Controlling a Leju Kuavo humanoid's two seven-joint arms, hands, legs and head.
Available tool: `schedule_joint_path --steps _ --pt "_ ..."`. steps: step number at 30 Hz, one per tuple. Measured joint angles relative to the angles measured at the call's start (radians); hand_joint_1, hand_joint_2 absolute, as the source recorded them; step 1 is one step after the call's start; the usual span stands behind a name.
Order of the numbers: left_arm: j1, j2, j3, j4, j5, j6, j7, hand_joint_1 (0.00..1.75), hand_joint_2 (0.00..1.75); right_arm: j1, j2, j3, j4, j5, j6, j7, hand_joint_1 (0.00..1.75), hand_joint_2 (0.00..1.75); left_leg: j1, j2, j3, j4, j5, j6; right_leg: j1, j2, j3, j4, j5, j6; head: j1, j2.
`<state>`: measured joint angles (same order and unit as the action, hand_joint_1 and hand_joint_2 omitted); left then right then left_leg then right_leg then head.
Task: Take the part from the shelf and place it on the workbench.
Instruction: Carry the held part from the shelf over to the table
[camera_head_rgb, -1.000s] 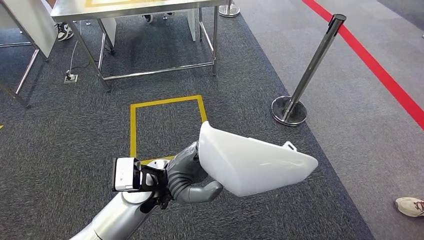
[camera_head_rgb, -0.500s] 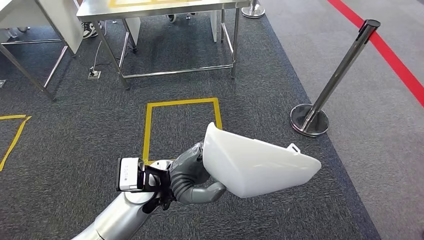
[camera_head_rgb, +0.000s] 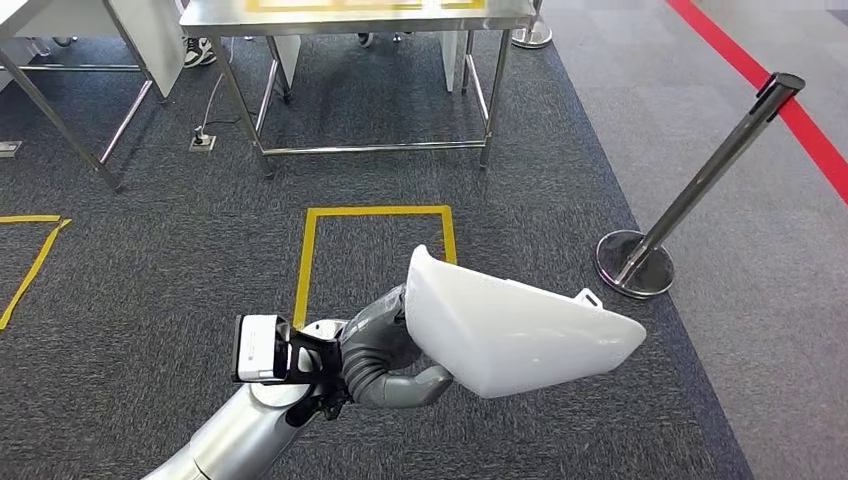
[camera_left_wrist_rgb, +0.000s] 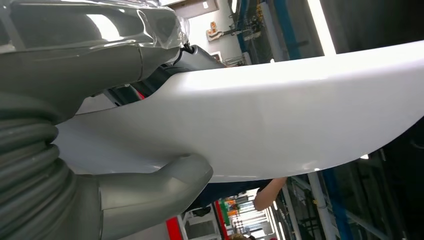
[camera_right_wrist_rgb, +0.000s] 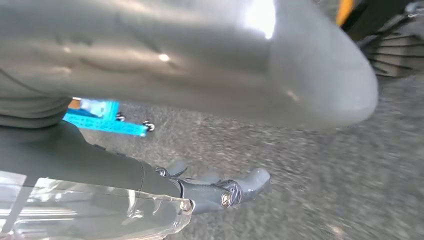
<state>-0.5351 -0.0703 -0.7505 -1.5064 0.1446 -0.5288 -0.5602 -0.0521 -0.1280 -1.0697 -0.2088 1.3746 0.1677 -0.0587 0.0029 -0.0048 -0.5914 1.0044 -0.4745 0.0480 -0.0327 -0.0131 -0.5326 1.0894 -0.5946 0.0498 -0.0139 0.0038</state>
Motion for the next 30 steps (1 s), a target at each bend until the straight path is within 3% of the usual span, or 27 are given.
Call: schedule_joint_path --steps 2,3,4,5,7,9,12,14,15,17,18,19,20,22,24,28,30 --pt "0.0 -0.003 -0.002 0.0 -0.002 -0.001 0.001 1.75 1.75 0.0 0.0 -0.001 0.0 0.0 -0.002 0.0 0.0 0.0 -0.002 -0.003 0.012 -0.001 -0.011 0.007 0.002 0.004 -0.093 0.149 -0.047 0.002 0.004 0.0" --pt "0.001 -0.003 -0.003 0.001 -0.003 -0.001 0.002 1.75 1.75 0.002 0.001 -0.001 0.0 0.0 -0.003 -0.001 0.0 0.0 -0.002 -0.006 0.018 0.0 -0.018 0.008 0.002 0.006 -0.137 0.204 -0.053 0.003 0.004 0.0" --pt "0.002 -0.003 -0.004 0.001 -0.004 -0.001 0.002 1.75 1.75 0.004 0.002 -0.001 0.0 0.0 -0.004 -0.001 0.0 0.0 -0.003 -0.009 0.025 0.0 -0.025 0.008 0.003 0.007 -0.163 0.221 -0.038 0.002 0.005 0.0" --pt "0.003 -0.003 -0.005 0.001 -0.004 -0.001 0.002 1.75 1.75 0.005 0.003 -0.001 0.0 0.0 -0.004 -0.002 0.0 0.0 -0.003 -0.012 0.035 0.0 -0.032 0.007 0.002 0.008 -0.168 0.196 -0.002 0.0 0.005 0.0" --pt "0.003 -0.003 -0.006 0.001 -0.004 -0.001 0.002 1.75 1.75 0.006 0.003 -0.001 0.0 0.0 -0.004 -0.005 0.0 0.0 -0.003 -0.016 0.059 0.0 -0.051 0.0 0.003 0.008 -0.126 0.056 0.097 -0.005 0.006 0.0" --pt "0.002 -0.004 -0.007 0.001 -0.005 -0.001 0.003 1.75 1.75 0.005 0.003 -0.001 0.0 0.0 -0.004 -0.007 0.0 0.0 -0.007 -0.018 0.073 0.0 -0.069 -0.011 0.006 0.011 -0.085 -0.046 0.144 -0.011 0.006 0.0" --pt "0.001 -0.005 -0.007 0.0 -0.006 -0.001 0.004 1.75 1.75 0.005 0.004 -0.001 0.0 0.0 -0.004 -0.007 0.0 0.0 -0.007 -0.018 0.081 -0.007 -0.082 -0.027 0.01 0.012 -0.075 -0.059 0.135 -0.025 0.004 0.0" --pt "-0.001 -0.007 -0.007 -0.002 -0.006 -0.001 0.004 1.75 1.75 0.005 0.005 -0.001 0.0 0.0 -0.004 -0.007 0.0 0.0 -0.005 -0.012 0.071 0.021 -0.1 -0.039 0.005 0.011 -0.067 -0.063 0.129 -0.037 0.003 0.0" --pt "-0.002 -0.007 -0.007 -0.003 -0.006 -0.001 0.004 1.75 1.75 0.004 0.005 -0.001 0.0 0.0 -0.004 -0.007 0.0 0.0 -0.004 -0.009 0.047 0.067 -0.12 -0.045 0.003 0.011 -0.062 -0.064 0.126 -0.043 0.002 0.0" --pt "-0.001 -0.005 -0.007 -0.003 -0.007 -0.001 0.004 1.75 1.75 0.004 0.006 -0.002 0.0 0.0 -0.005 -0.008 0.0 0.0 -0.001 -0.005 -0.041 0.213 -0.171 -0.053 0.003 0.01 -0.052 -0.064 0.114 -0.049 0.001 0.0" --pt "0.001 -0.003 -0.007 -0.003 -0.007 -0.001 0.004 1.75 1.75 0.004 0.007 -0.002 0.0 0.0 -0.005 -0.008 0.0 0.0 0.0 -0.005 -0.086 0.276 -0.184 -0.055 0.003 0.01 -0.046 -0.064 0.109 -0.05 0.001 0.0" --pt "0.002 -0.002 -0.008 -0.003 -0.007 -0.002 0.004 1.75 1.75 0.005 0.008 -0.002 0.0 0.0 -0.005 -0.008 0.0 0.0 0.001 -0.005 -0.116 0.304 -0.175 -0.055 0.002 0.01 -0.039 -0.064 0.102 -0.049 0.002 0.0" --pt "0.003 0.0 -0.008 -0.003 -0.007 -0.002 0.004 1.75 1.75 0.005 0.008 -0.002 0.0 0.0 -0.005 -0.008 0.0 0.0 0.001 -0.005 -0.123 0.289 -0.144 -0.054 0.002 0.01 -0.03 -0.064 0.096 -0.048 0.001 0.0" --pt "0.002 0.001 -0.008 -0.004 -0.007 -0.002 0.004 1.75 1.75 0.005 0.01 -0.002 0.0 0.0 -0.005 -0.008 0.0 0.0 0.0 -0.002 -0.085 0.159 -0.046 -0.047 0.002 0.011 -0.009 -0.065 0.08 -0.044 0.001 0.0" --pt "0.001 0.001 -0.008 -0.005 -0.007 -0.003 0.005 1.75 1.75 0.004 0.011 -0.003 0.0 0.0 -0.005 -0.008 0.0 0.0 -0.004 0.003 -0.039 0.046 0.007 -0.038 0.006 0.013 0.004 -0.066 0.065 -0.035 0.002 0.0" --pt "-0.001 0.0 -0.01 -0.006 -0.007 -0.004 0.006 1.75 1.75 0.0 0.014 -0.009 0.0 0.0 -0.005 -0.009 0.0 0.0 -0.008 -0.003 -0.015 0.016 -0.001 -0.017 0.005 0.009 0.02 -0.075 0.049 -0.012 0.002 0.0" --pt "-0.004 -0.004 -0.011 -0.008 -0.008 -0.004 0.006 1.75 1.75 -0.002 0.016 -0.013 0.0 0.0 -0.005 -0.009 0.0 0.0 -0.003 -0.004 0.001 0.008 -0.006 -0.004 0.005 0.008 0.002 -0.024 0.027 -0.005 0.004 0.0"
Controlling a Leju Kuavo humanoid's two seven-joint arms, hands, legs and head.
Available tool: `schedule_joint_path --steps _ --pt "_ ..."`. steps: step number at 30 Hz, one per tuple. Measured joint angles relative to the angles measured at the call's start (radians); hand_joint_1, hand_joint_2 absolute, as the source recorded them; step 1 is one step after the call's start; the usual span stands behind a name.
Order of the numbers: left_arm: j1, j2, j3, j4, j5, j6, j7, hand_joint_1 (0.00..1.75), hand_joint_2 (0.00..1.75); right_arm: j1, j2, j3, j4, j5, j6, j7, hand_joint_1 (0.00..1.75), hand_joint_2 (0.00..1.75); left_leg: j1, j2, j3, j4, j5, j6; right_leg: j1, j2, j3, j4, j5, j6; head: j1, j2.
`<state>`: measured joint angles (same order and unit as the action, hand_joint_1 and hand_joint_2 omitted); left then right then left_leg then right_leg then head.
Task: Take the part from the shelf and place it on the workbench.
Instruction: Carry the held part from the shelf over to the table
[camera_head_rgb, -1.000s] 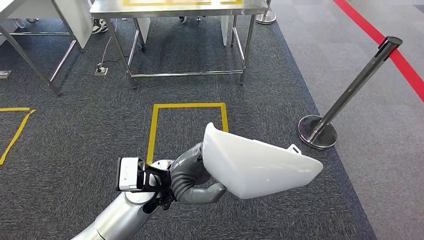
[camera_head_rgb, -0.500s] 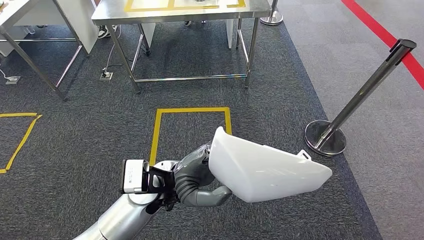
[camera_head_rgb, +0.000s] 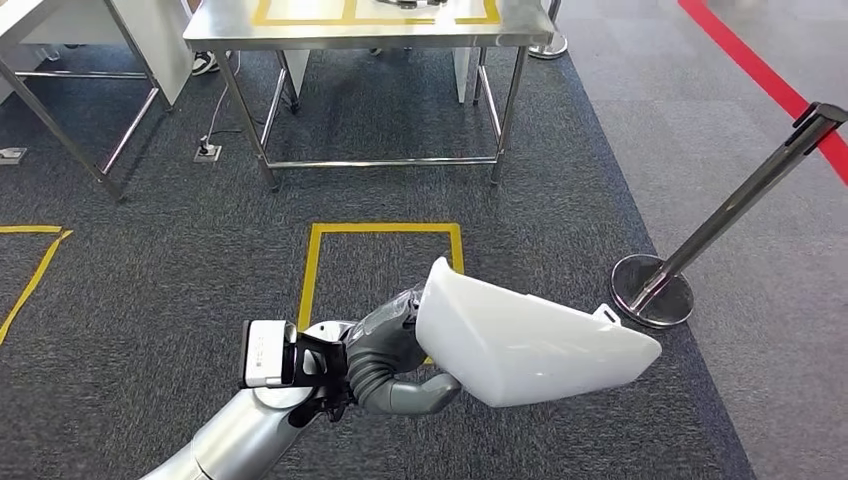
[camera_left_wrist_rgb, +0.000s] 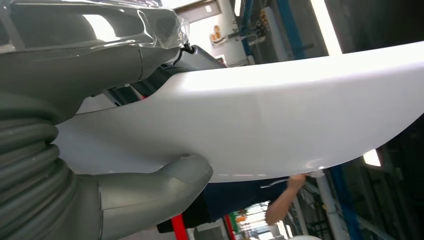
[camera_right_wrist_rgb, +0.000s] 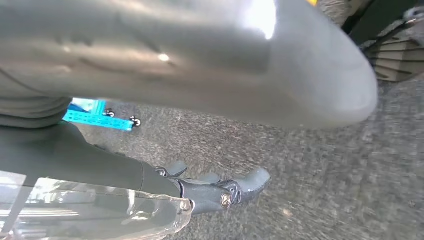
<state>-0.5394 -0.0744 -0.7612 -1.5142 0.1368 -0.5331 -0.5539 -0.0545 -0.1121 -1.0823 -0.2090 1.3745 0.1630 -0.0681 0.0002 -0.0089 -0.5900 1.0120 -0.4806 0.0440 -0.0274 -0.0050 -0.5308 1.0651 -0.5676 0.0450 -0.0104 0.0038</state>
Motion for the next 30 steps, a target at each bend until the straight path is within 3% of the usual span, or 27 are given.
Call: schedule_joint_path --steps 3,4,5,7,9,11,14,16,18,19,20,21,23,24,26,29,30 --pt "-0.001 -0.003 -0.002 0.001 -0.001 -0.001 0.001 1.75 1.75 0.001 0.001 -0.004 0.0 0.0 0.0 0.0 0.0 0.0 0.001 -0.001 0.018 -0.003 -0.016 0.011 0.0 0.001 -0.121 0.192 -0.056 0.004 0.003 0.0" --pt "0.0 -0.002 -0.004 0.002 -0.001 -0.001 0.001 1.75 1.75 0.003 0.002 -0.004 0.0 0.0 0.0 0.0 0.0 0.0 0.0 -0.003 0.025 -0.003 -0.023 0.011 0.001 0.001 -0.155 0.23 -0.055 0.003 0.004 0.0" --pt "0.001 -0.002 -0.005 0.004 -0.001 -0.001 0.001 1.75 1.75 0.005 0.003 -0.005 0.0 0.0 0.0 0.0 0.0 0.0 0.0 -0.006 0.033 -0.002 -0.03 0.01 0.001 0.001 -0.171 0.231 -0.036 0.003 0.004 0.0" --pt "0.001 -0.002 -0.008 0.006 -0.001 -0.001 0.001 1.75 1.75 0.007 0.005 -0.005 0.0 0.0 0.0 0.0 0.0 0.0 0.0 -0.009 0.056 -0.002 -0.047 0.005 0.0 0.001 -0.149 0.132 0.045 -0.001 0.004 0.0" --pt "0.0 -0.003 -0.01 0.009 -0.001 -0.001 0.001 1.75 1.75 0.006 0.005 -0.005 0.0 0.0 -0.001 0.0 0.0 0.0 -0.002 -0.009 0.075 -0.003 -0.067 -0.006 0.002 0.002 -0.101 0.017 0.101 -0.004 0.004 0.0" --pt "-0.003 -0.003 -0.011 0.01 -0.002 -0.001 0.002 1.75 1.75 0.005 0.007 -0.006 0.0 0.001 -0.002 -0.001 0.0 0.0 -0.005 -0.009 0.085 -0.008 -0.082 -0.018 0.007 0.004 -0.078 -0.023 0.104 -0.012 0.003 0.0" --pt "-0.005 -0.004 -0.013 0.01 -0.002 0.0 0.004 1.75 1.75 0.006 0.007 -0.006 0.0 0.001 -0.002 -0.001 0.0 0.0 -0.001 -0.006 0.092 -0.003 -0.096 -0.034 0.005 0.006 -0.066 -0.029 0.095 -0.032 0.001 0.0" --pt "-0.007 -0.004 -0.013 0.009 -0.002 0.0 0.004 1.75 1.75 0.005 0.007 -0.006 0.0 0.002 -0.002 -0.001 0.0 0.0 0.001 -0.002 0.054 0.075 -0.131 -0.044 0.0 0.006 -0.055 -0.032 0.087 -0.044 -0.001 0.0" --pt "-0.006 -0.002 -0.013 0.011 -0.002 0.001 0.004 1.75 1.75 0.004 0.007 -0.006 0.0 0.002 -0.003 -0.001 0.0 0.0 0.003 -0.001 -0.036 0.217 -0.176 -0.049 0.001 0.005 -0.044 -0.032 0.075 -0.048 -0.002 0.0" --pt "-0.005 0.0 -0.014 0.011 -0.002 0.001 0.004 1.75 1.75 0.003 0.007 -0.006 0.0 0.003 -0.003 -0.001 0.0 0.0 0.003 -0.001 -0.079 0.27 -0.182 -0.05 0.001 0.005 -0.037 -0.032 0.069 -0.049 -0.002 0.0" --pt "-0.004 0.0 -0.014 0.012 -0.002 0.001 0.005 1.75 1.75 0.003 0.008 -0.006 0.0 0.004 -0.003 -0.001 0.0 0.0 0.003 -0.001 -0.105 0.289 -0.168 -0.049 0.001 0.006 -0.03 -0.032 0.062 -0.048 -0.002 0.0" --pt "-0.003 0.001 -0.014 0.012 -0.002 0.001 0.005 1.75 1.75 0.003 0.008 -0.006 0.0 0.004 -0.003 -0.001 0.0 0.0 0.003 -0.001 -0.11 0.266 -0.133 -0.046 0.001 0.006 -0.02 -0.032 0.055 -0.048 -0.003 0.0" --pt "-0.004 0.001 -0.014 0.012 -0.002 0.001 0.005 1.75 1.75 0.003 0.008 -0.006 0.0 0.005 -0.003 -0.001 0.0 0.0 -0.001 0.001 -0.072 0.135 -0.038 -0.034 0.001 0.007 0.001 -0.033 0.039 -0.044 -0.002 0.0" --pt "-0.005 0.001 -0.014 0.012 -0.002 0.001 0.005 1.75 1.75 0.002 0.01 -0.006 0.0 0.006 -0.003 0.0 0.0 0.0 -0.004 0.004 -0.049 0.073 -0.007 -0.027 0.002 0.008 0.01 -0.035 0.03 -0.04 -0.001 0.0" --pt "-0.006 0.0 -0.014 0.012 -0.002 0.002 0.006 1.75 1.75 0.001 0.011 -0.006 0.0 0.007 -0.002 0.001 0.0 0.0 -0.012 0.006 -0.025 0.012 0.007 -0.017 0.0 0.008 0.023 -0.042 0.021 -0.026 -0.002 0.0" --pt "-0.007 -0.004 -0.014 0.011 -0.002 0.004 0.007 1.75 1.75 0.001 0.014 -0.006 0.0 0.01 -0.003 0.004 0.0 0.0 -0.01 -0.002 -0.001 -0.004 0.0 -0.002 -0.001 0.006 0.045 -0.039 0.028 -0.005 -0.003 0.0" --pt "-0.007 -0.004 -0.014 0.01 -0.002 0.004 0.007 1.75 1.75 0.0 0.015 -0.006 0.001 0.01 -0.003 0.005 0.0 0.0 -0.008 -0.002 0.012 -0.007 -0.002 0.004 -0.001 0.006 0.038 -0.018 0.024 -0.002 -0.001 0.0"
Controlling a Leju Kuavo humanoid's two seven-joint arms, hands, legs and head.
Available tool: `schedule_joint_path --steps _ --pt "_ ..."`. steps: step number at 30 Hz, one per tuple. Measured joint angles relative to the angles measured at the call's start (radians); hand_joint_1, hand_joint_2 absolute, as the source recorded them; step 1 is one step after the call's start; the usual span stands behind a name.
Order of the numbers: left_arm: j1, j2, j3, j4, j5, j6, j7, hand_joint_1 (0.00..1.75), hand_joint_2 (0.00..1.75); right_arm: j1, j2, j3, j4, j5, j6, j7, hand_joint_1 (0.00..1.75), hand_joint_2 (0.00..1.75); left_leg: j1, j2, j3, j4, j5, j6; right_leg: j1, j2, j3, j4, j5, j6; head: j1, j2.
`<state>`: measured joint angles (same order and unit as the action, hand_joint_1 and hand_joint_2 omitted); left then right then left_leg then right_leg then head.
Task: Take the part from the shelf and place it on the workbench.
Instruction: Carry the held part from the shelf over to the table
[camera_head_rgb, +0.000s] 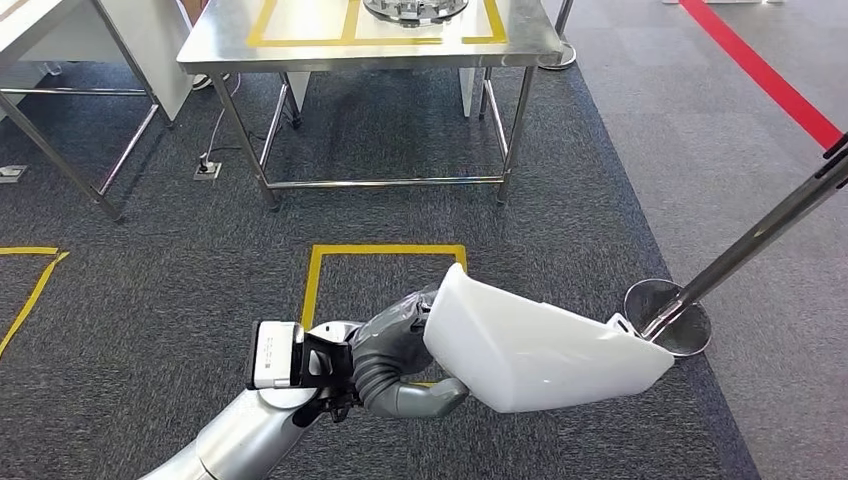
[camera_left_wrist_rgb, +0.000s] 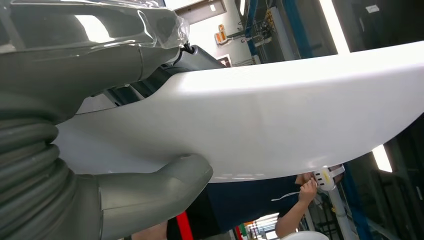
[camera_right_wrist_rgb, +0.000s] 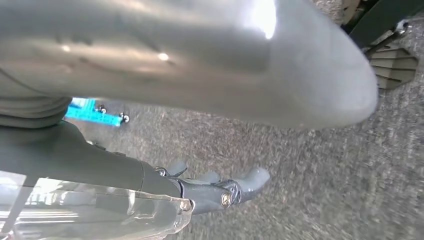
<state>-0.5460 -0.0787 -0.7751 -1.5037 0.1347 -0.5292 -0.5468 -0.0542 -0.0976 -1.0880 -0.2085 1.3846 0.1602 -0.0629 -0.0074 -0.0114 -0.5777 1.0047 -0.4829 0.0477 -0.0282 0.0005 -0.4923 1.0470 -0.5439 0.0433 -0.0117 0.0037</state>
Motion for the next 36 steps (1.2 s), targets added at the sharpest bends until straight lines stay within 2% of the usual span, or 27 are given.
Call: schedule_joint_path --steps 2,4,5,6,7,9,11,14,15,16,17,19,20,21,22,23,24,25,26,27,28,30,31,32,34,35,36 --pt "0.001 -0.001 0.0 0.0 0.0 0.0 0.0 1.75 1.75 -0.002 -0.002 0.0 0.0 0.0 0.0 0.001 0.0 0.0 0.003 0.001 0.021 -0.003 -0.009 0.007 0.0 -0.001 -0.055 0.096 -0.033 0.004 0.005 0.0" --pt "0.005 -0.001 -0.001 0.001 0.0 0.0 0.0 1.75 1.75 0.0 -0.004 0.0 0.0 0.0 0.0 0.001 0.0 0.0 0.002 -0.001 0.032 -0.003 -0.023 0.011 0.0 0.0 -0.143 0.214 -0.077 0.008 0.009 0.0" --pt "0.007 0.0 -0.002 0.002 0.0 0.0 0.0 1.75 1.75 0.002 -0.004 0.0 0.0 0.0 0.0 0.002 0.0 0.0 0.001 -0.002 0.04 -0.003 -0.03 0.011 0.001 0.0 -0.175 0.241 -0.084 0.009 0.01 0.0" --pt "0.009 0.0 -0.003 0.002 0.0 0.0 0.0 1.75 1.75 0.004 -0.005 0.0 0.0 0.0 0.0 0.002 0.0 0.0 0.0 -0.004 0.049 -0.003 -0.039 0.01 0.001 0.0 -0.19 0.232 -0.072 0.008 0.011 0.0" --pt "0.01 0.0 -0.004 0.002 0.0 0.0 0.0 1.75 1.75 0.006 -0.005 0.0 0.0 0.0 0.0 0.003 0.0 0.0 0.0 -0.005 0.062 -0.003 -0.048 0.009 0.002 0.0 -0.185 0.185 -0.038 0.005 0.011 0.0" --pt "0.01 0.0 -0.006 0.003 0.0 0.0 0.0 1.75 1.75 0.008 -0.007 0.0 0.0 0.0 0.0 0.003 0.0 0.0 -0.001 -0.005 0.085 -0.003 -0.069 0.003 0.004 -0.001 -0.155 0.056 0.054 -0.002 0.011 0.0" --pt "0.01 0.001 -0.007 0.005 0.0 0.0 0.0 1.75 1.75 0.008 -0.008 0.0 0.0 0.0 0.0 0.003 0.0 0.0 -0.002 -0.005 0.095 -0.005 -0.085 -0.008 0.01 -0.002 -0.138 -0.007 0.099 -0.011 0.009 0.0" --pt "0.009 0.001 -0.006 0.005 0.0 0.0 0.001 1.75 1.75 0.01 -0.008 0.0 0.0 0.002 0.0 0.0 0.0 0.0 -0.002 -0.004 0.102 0.007 -0.093 -0.024 0.011 -0.001 -0.123 -0.012 0.094 -0.03 0.008 0.0" --pt "0.008 0.001 -0.006 0.004 0.0 0.0 0.0 1.75 1.75 0.01 -0.009 0.0 0.0 0.004 0.0 -0.002 0.0 0.0 -0.002 -0.003 0.092 0.035 -0.09 -0.028 0.009 -0.001 -0.114 -0.015 0.089 -0.036 0.006 0.0" --pt "0.007 0.001 -0.005 0.002 0.0 0.0 0.0 1.75 1.75 0.01 -0.009 0.0 0.0 0.005 0.0 -0.004 0.0 0.0 -0.001 -0.001 0.065 0.08 -0.092 -0.033 0.005 0.0 -0.104 -0.017 0.083 -0.041 0.005 0.0" --pt "0.007 0.001 -0.005 0.0 0.0 0.0 0.0 1.75 1.75 0.009 -0.01 0.0 -0.001 0.006 0.0 -0.004 0.0 0.0 0.001 0.001 0.023 0.143 -0.102 -0.038 0.003 0.0 -0.095 -0.02 0.076 -0.044 0.003 0.0" --pt "0.009 0.003 -0.005 -0.002 0.0 0.0 0.001 1.75 1.75 0.008 -0.01 0.0 -0.001 0.006 0.0 -0.005 0.0 0.0 0.005 0.002 -0.074 0.267 -0.143 -0.047 0.0 0.0 -0.077 -0.02 0.058 -0.046 0.0 0.0" --pt "0.011 0.004 -0.005 -0.002 0.0 0.0 0.001 1.75 1.75 0.008 -0.01 0.0 -0.001 0.006 0.0 -0.005 0.0 0.0 0.006 0.002 -0.112 0.299 -0.16 -0.05 0.0 0.0 -0.067 -0.02 0.049 -0.046 0.0 0.0" --pt "0.013 0.005 -0.005 -0.002 0.0 0.0 0.001 1.75 1.75 0.009 -0.01 0.0 -0.001 0.006 0.0 -0.005 0.0 0.0 0.007 0.002 -0.134 0.3 -0.161 -0.05 -0.001 0.001 -0.055 -0.02 0.039 -0.045 0.0 0.0" --pt "0.013 0.006 -0.004 -0.002 0.0 0.0 0.001 1.75 1.75 0.009 -0.01 0.0 -0.001 0.006 0.0 -0.005 0.0 0.0 0.008 0.002 -0.139 0.269 -0.139 -0.049 -0.001 0.001 -0.041 -0.021 0.029 -0.043 0.0 0.0" --pt "0.013 0.006 -0.004 -0.002 0.0 0.0 0.001 1.75 1.75 0.009 -0.01 0.0 -0.001 0.006 0.0 -0.005 0.0 0.0 0.008 0.003 -0.13 0.213 -0.097 -0.047 -0.001 0.001 -0.026 -0.021 0.018 -0.041 0.0 0.0" --pt "0.013 0.006 -0.004 -0.002 0.0 0.0 0.001 1.75 1.75 0.009 -0.009 0.0 -0.001 0.006 0.0 -0.005 0.0 0.0 0.007 0.005 -0.114 0.143 -0.039 -0.043 -0.001 0.002 -0.012 -0.021 0.007 -0.038 0.0 0.0" --pt "0.014 0.007 -0.003 -0.001 0.0 0.0 0.001 1.75 1.75 0.008 -0.009 0.0 -0.001 0.006 0.0 -0.005 0.0 0.0 0.005 0.006 -0.1 0.089 -0.002 -0.038 0.0 0.004 -0.001 -0.022 -0.005 -0.033 0.0 0.0" --pt "0.014 0.008 -0.002 -0.002 0.0 0.0 0.001 1.75 1.75 0.007 -0.009 0.0 -0.001 0.006 0.0 -0.005 0.0 0.0 0.003 0.007 -0.087 0.055 0.021 -0.033 0.001 0.004 0.006 -0.025 -0.015 -0.026 0.001 0.0" --pt "0.015 0.008 -0.001 -0.002 0.0 0.0 0.001 1.75 1.75 0.006 -0.009 0.0 -0.001 0.007 0.0 -0.004 0.0 0.0 0.001 0.007 -0.08 0.037 0.031 -0.026 0.002 0.005 0.015 -0.024 -0.02 -0.018 0.001 0.0" --pt "0.015 0.008 0.0 -0.003 0.0 0.0 0.001 1.75 1.75 0.005 -0.009 0.0 -0.001 0.007 0.0 -0.004 0.0 0.0 0.0 0.005 -0.071 0.036 0.022 -0.019 0.003 0.005 0.023 -0.025 -0.021 -0.011 0.001 0.0" --pt "0.015 0.005 0.002 -0.004 0.0 0.0 0.001 1.75 1.75 0.004 -0.008 0.0 -0.001 0.007 0.0 -0.004 0.0 0.0 0.003 0.002 -0.047 0.026 0.024 -0.005 0.001 0.003 0.027 0.0 -0.015 -0.002 0.002 0.0" --pt "0.014 0.002 0.003 -0.005 0.0 0.0 0.001 1.75 1.75 0.003 -0.008 0.0 -0.001 0.007 0.0 -0.004 0.0 0.0 0.005 0.003 -0.035 0.024 0.019 0.001 0.001 0.002 0.009 0.036 -0.015 0.001 0.004 0.0" --pt "0.014 0.001 0.003 -0.006 0.0 0.0 0.001 1.75 1.75 0.001 -0.008 0.0 -0.001 0.007 0.0 -0.004 0.0 0.0 0.006 0.003 -0.024 0.022 0.012 0.006 0.001 0.002 -0.025 0.091 -0.024 0.003 0.005 0.0" --pt "0.014 -0.001 0.003 -0.007 0.0 0.0 0.001 1.75 1.75 0.001 -0.008 0.0 -0.001 0.007 0.0 -0.004 0.0 0.0 0.004 0.002 -0.008 0.022 -0.006 0.014 0.001 0.002 -0.116 0.216 -0.072 0.009 0.008 0.0" --pt "0.015 0.0 0.003 -0.007 0.0 0.0 0.001 1.75 1.75 0.003 -0.008 0.0 -0.001 0.007 0.0 -0.004 0.0 0.0 0.003 -0.001 0.001 0.022 -0.016 0.015 0.002 0.002 -0.155 0.255 -0.102 0.01 0.008 0.0" --pt "0.017 0.0 0.003 -0.007 0.0 0.0 0.001 1.75 1.75 0.005 -0.008 0.0 -0.001 0.007 0.0 -0.004 0.0 0.0 0.002 -0.003 0.013 0.022 -0.027 0.016 0.002 0.002 -0.182 0.264 -0.119 0.011 0.008 0.0"
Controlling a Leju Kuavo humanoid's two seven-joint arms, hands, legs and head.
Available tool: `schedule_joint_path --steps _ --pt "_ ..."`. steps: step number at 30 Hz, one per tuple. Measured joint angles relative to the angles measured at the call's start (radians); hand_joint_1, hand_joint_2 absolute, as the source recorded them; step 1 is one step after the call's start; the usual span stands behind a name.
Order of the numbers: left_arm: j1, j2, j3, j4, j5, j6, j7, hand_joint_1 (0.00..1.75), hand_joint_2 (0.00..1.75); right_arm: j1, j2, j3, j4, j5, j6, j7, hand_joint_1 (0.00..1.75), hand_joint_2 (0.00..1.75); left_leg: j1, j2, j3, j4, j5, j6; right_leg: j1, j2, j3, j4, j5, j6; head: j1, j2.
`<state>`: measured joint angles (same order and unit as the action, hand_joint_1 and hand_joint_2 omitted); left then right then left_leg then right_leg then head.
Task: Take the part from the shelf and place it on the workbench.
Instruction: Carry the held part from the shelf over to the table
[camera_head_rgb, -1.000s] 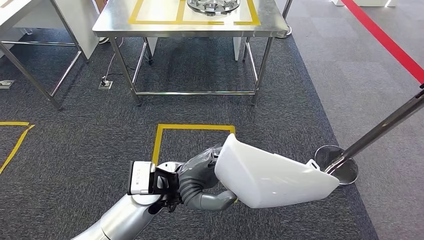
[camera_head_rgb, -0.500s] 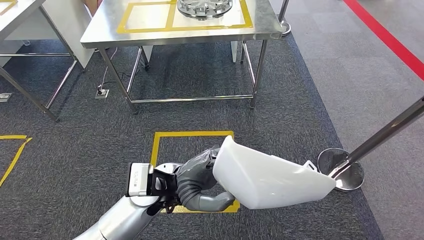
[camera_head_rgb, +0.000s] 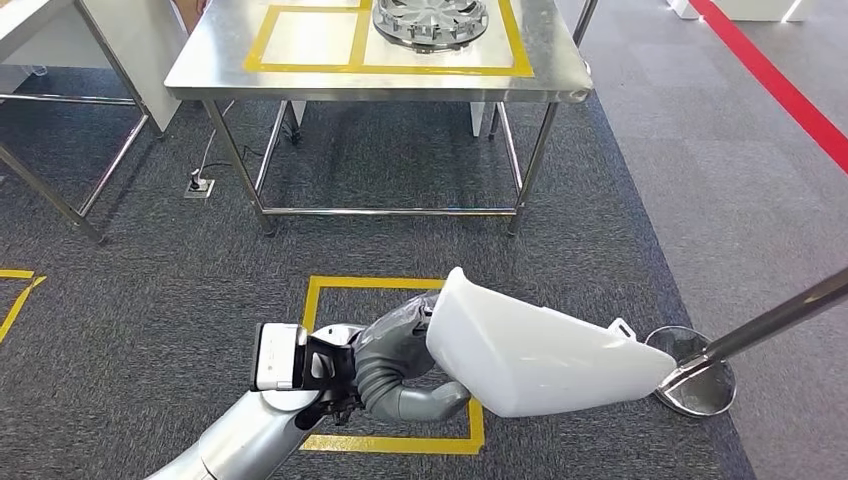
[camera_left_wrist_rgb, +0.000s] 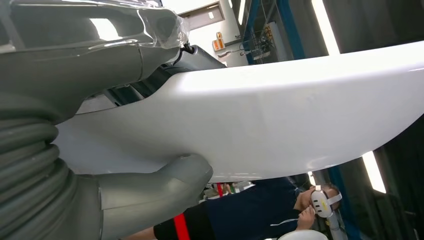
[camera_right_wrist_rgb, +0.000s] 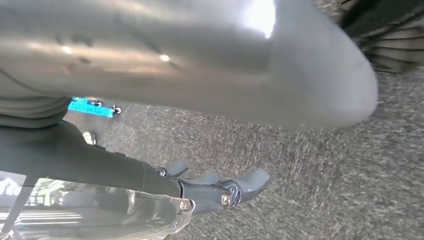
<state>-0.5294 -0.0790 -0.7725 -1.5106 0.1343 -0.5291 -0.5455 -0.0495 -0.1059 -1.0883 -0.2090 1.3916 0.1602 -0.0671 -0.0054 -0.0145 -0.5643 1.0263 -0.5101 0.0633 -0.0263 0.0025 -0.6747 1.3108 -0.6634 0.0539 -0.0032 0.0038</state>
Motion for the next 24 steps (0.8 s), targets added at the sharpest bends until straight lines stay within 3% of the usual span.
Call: schedule_joint_path --steps 1,2,4,5,6,8,10,12,14,15,16,17,20,21,24 --pt "0.001 0.0 0.0 0.0 0.0 0.0 0.0 1.75 1.75 0.002 0.0 0.0 0.0 0.0 0.0 0.0 0.0 0.0 -0.001 -0.002 0.014 0.0 -0.011 0.0 0.0 0.0 -0.013 -0.02 0.002 -0.001 0.0 0.0" --pt "0.001 0.0 0.0 0.0 0.0 0.0 0.0 1.75 1.75 0.003 0.0 0.0 0.0 0.0 0.0 0.0 0.0 0.0 -0.002 -0.003 0.031 0.0 -0.025 -0.002 0.001 0.0 -0.011 -0.074 0.035 -0.005 0.0 0.0" --pt "0.002 0.0 0.0 0.001 0.0 0.0 0.0 1.75 1.75 0.005 0.0 0.0 0.0 0.0 0.0 0.002 0.0 0.0 -0.005 -0.004 0.06 0.0 -0.052 -0.007 0.004 -0.001 0.007 -0.198 0.151 -0.016 0.0 0.0" --pt "0.003 0.0 0.0 0.003 0.0 0.0 0.0 1.75 1.75 0.005 -0.001 0.0 0.0 -0.001 0.0 0.003 0.0 0.0 -0.006 -0.005 0.072 -0.001 -0.065 -0.012 0.006 -0.001 0.018 -0.24 0.197 -0.02 0.0 0.0" --pt "0.004 0.0 0.0 0.004 0.0 0.0 0.001 1.75 1.75 0.007 -0.001 0.0 0.0 -0.001 -0.001 0.005 0.0 0.0 -0.007 -0.007 0.08 -0.002 -0.074 -0.018 0.009 -0.001 0.024 -0.256 0.222 -0.024 -0.001 0.0" --pt "0.003 -0.004 0.0 0.004 0.0 0.0 0.002 1.75 1.75 0.007 -0.002 0.0 0.0 -0.002 -0.002 0.007 0.0 0.0 -0.008 -0.008 0.092 0.004 -0.077 -0.031 0.01 0.001 0.038 -0.261 0.219 -0.033 -0.002 0.0" --pt "0.0 -0.008 0.0 0.004 0.0 0.0 0.002 1.75 1.75 0.004 -0.002 0.0 0.0 -0.004 -0.003 0.008 0.0 0.0 -0.007 -0.003 0.071 0.051 -0.069 -0.04 0.005 0.002 0.057 -0.27 0.21 -0.045 -0.003 0.0" --pt "-0.002 -0.008 0.0 0.004 -0.001 0.0 0.002 1.75 1.75 0.002 -0.002 0.0 0.0 -0.004 -0.003 0.008 0.0 0.0 -0.004 0.003 -0.001 0.156 -0.089 -0.051 0.0 0.002 0.077 -0.275 0.197 -0.051 -0.005 0.0" --pt "-0.003 -0.008 0.0 0.006 -0.001 0.0 0.002 1.75 1.75 0.003 -0.001 -0.001 0.0 -0.004 -0.003 0.009 0.0 0.0 0.001 0.004 -0.089 0.259 -0.138 -0.06 -0.003 0.002 0.095 -0.276 0.179 -0.052 -0.005 0.0" --pt "-0.003 -0.008 0.0 0.007 -0.001 0.0 0.002 1.75 1.75 0.003 -0.001 -0.002 0.0 -0.005 -0.003 0.011 0.0 0.0 0.003 0.004 -0.12 0.278 -0.153 -0.062 -0.004 0.003 0.106 -0.276 0.17 -0.051 -0.006 0.0" --pt "-0.003 -0.008 -0.001 0.008 -0.001 0.0 0.002 1.75 1.75 0.004 0.0 -0.003 0.0 -0.006 -0.003 0.012 0.0 0.0 0.004 0.005 -0.137 0.268 -0.148 -0.064 -0.006 0.004 0.119 -0.276 0.159 -0.049 -0.005 0.0" --pt "-0.003 -0.008 -0.001 0.008 -0.001 0.0 0.002 1.75 1.75 0.004 0.001 -0.004 0.0 -0.006 -0.002 0.014 0.0 0.0 0.006 0.005 -0.138 0.227 -0.119 -0.064 -0.007 0.005 0.135 -0.276 0.147 -0.047 -0.005 0.0" --pt "-0.003 -0.008 -0.001 0.01 -0.002 0.0 0.003 1.75 1.75 0.002 0.003 -0.007 0.0 -0.006 -0.002 0.016 0.0 0.0 0.004 0.011 -0.109 0.056 0.031 -0.057 -0.008 0.008 0.171 -0.279 0.113 -0.033 -0.007 0.0" --pt "-0.004 -0.008 -0.001 0.012 -0.002 0.0 0.004 1.75 1.75 0.001 0.003 -0.008 0.0 -0.006 -0.002 0.015 0.0 0.0 0.003 0.012 -0.103 0.029 0.058 -0.052 -0.007 0.009 0.177 -0.284 0.105 -0.026 -0.008 0.0" --pt "-0.009 -0.013 -0.001 0.011 -0.003 0.0 0.008 1.75 1.75 0.0 0.003 -0.008 0.0 -0.002 0.0 0.013 0.0 0.0 0.004 0.009 -0.079 0.014 0.057 -0.033 -0.006 0.008 0.193 -0.282 0.107 -0.008 -0.008 0.0"
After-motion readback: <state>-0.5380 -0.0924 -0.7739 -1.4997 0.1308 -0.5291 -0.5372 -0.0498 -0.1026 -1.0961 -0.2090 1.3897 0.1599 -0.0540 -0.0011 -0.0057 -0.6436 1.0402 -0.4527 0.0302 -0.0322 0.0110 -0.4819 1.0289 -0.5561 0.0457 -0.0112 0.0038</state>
